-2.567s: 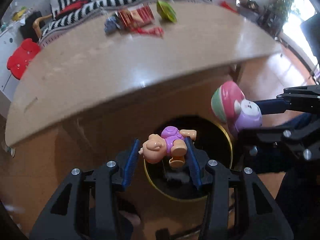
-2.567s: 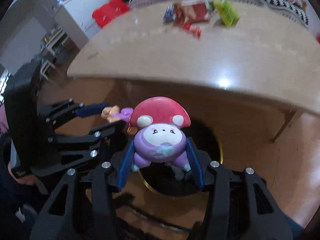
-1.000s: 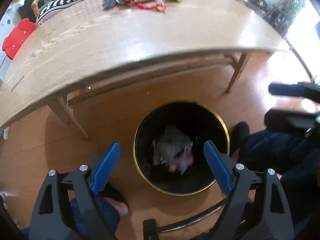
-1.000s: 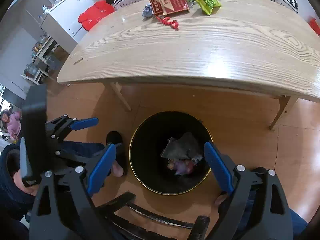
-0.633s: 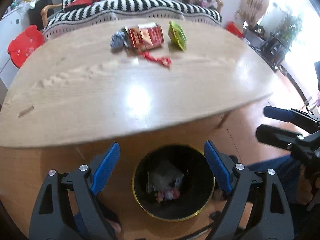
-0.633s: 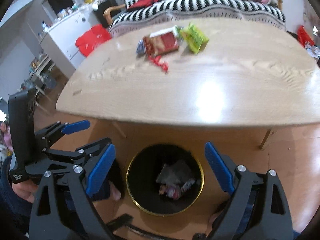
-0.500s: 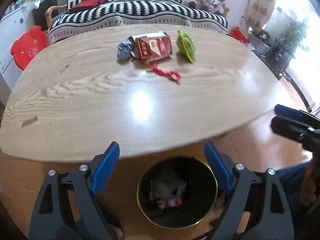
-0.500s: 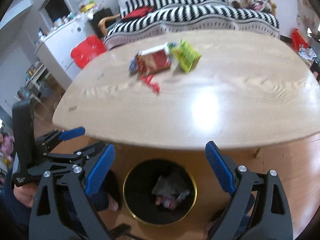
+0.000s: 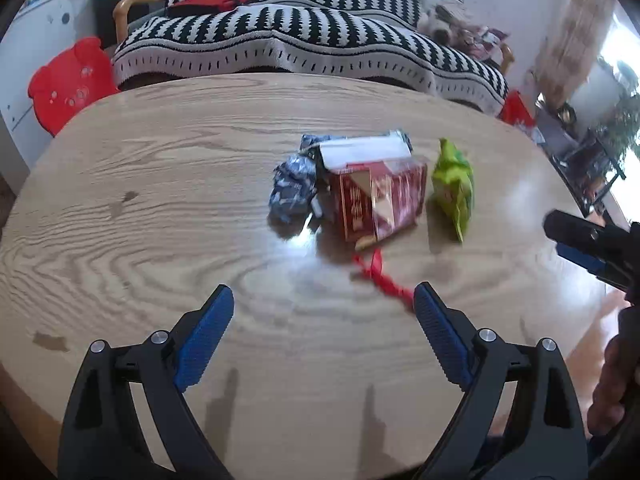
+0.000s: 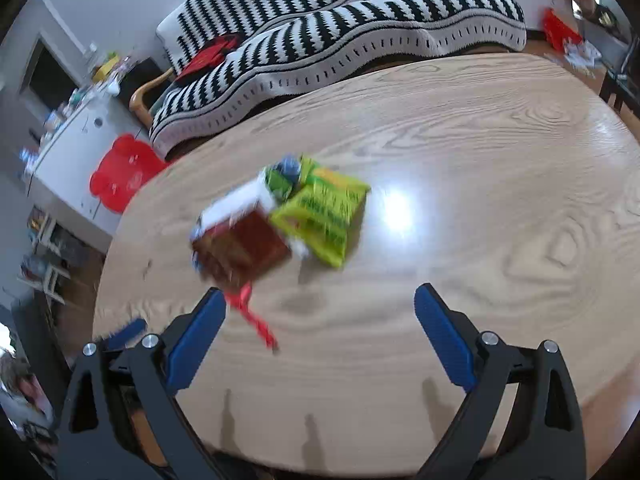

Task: Collect trash
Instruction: 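Grasp the red cigarette box with the left tool while the right grasps the green popcorn bag, then carry the cigarette box and popcorn bag over the black bin, then open both tools to drop the box and popcorn bag into the bin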

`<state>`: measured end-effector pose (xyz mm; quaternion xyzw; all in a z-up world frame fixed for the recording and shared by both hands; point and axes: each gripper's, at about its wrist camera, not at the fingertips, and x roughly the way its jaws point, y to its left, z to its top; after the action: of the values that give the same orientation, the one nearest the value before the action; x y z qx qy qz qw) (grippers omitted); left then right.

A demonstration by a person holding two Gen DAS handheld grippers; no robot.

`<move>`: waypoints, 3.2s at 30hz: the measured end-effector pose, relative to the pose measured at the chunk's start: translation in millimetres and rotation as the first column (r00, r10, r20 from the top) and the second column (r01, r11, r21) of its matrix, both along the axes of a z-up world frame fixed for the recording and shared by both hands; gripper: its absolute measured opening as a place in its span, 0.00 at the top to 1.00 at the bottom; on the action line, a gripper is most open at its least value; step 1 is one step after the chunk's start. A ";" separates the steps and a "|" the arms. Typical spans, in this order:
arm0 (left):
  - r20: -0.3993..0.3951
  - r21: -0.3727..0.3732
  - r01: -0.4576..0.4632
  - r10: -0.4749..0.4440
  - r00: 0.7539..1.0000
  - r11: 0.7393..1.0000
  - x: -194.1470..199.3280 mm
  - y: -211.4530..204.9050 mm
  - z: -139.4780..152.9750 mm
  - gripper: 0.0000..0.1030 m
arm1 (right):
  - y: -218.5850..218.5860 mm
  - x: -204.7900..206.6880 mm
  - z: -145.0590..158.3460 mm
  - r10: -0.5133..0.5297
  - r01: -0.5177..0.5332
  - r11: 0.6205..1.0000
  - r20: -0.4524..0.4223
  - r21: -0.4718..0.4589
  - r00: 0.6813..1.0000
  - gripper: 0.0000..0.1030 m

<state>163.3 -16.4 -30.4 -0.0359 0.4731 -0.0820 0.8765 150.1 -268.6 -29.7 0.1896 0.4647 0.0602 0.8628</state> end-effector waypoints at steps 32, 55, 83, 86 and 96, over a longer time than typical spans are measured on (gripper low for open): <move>0.053 -0.013 -0.058 0.058 0.997 0.998 41.5 -14.0 -11.3 0.76 | 3.0 57.9 -42.4 0.002 0.006 0.992 -0.064 0.129 0.998 0.35; 0.126 0.057 0.082 -0.089 0.988 0.995 -146.1 -4.8 26.8 0.76 | 25.2 -127.1 7.3 0.245 -0.247 0.969 0.079 0.020 0.966 0.36; -0.096 0.124 0.147 -0.136 0.986 0.981 -237.1 -0.5 -60.5 0.76 | 51.3 -258.5 -70.9 0.340 -0.348 0.935 -0.097 -0.068 0.935 0.36; -0.097 0.134 0.150 -0.138 0.986 0.980 -237.6 -2.0 -62.7 0.76 | 50.1 -255.1 -71.7 0.332 -0.339 0.939 -0.106 -0.052 0.937 0.36; -0.137 0.099 0.147 -0.133 0.982 0.984 -230.8 -3.3 -70.8 0.76 | 47.9 -253.6 -72.8 0.321 -0.328 0.944 -0.113 -0.043 0.940 0.36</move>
<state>-67.5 -19.7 -101.2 0.0401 0.5344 -0.1152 0.8364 -103.6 -220.7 -102.5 0.0869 0.5358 0.1775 0.8209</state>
